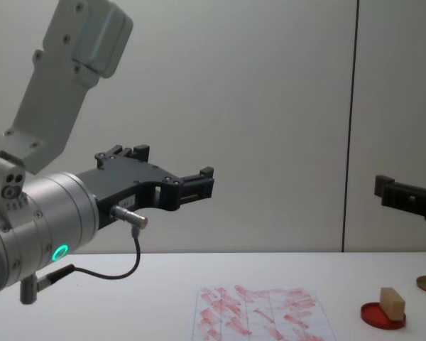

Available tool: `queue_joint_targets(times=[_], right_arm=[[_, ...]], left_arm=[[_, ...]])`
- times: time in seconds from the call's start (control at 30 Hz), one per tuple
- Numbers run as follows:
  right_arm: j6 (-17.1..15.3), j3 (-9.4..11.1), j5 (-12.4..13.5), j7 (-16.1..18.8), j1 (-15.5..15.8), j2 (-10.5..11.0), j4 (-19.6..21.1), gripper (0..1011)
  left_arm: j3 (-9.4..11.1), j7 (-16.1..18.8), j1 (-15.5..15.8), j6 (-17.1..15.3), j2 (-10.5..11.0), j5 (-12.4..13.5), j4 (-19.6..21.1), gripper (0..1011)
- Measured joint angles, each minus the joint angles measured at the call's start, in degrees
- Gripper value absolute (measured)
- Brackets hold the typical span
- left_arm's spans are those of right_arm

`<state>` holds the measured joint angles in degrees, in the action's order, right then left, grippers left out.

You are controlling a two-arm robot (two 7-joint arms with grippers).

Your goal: Use the one hand to pick up the stamp and affix it onto the A4 paper.

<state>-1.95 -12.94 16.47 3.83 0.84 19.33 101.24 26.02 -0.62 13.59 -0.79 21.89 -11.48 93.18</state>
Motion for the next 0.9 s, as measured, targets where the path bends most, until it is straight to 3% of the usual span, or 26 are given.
queue_joint_targets(times=[0.9], right_arm=[[0.0, 0.0, 0.0, 0.0, 0.0, 0.0, 0.0, 1001]], left_arm=[[0.0, 0.0, 0.0, 0.0, 0.0, 0.0, 0.0, 993]])
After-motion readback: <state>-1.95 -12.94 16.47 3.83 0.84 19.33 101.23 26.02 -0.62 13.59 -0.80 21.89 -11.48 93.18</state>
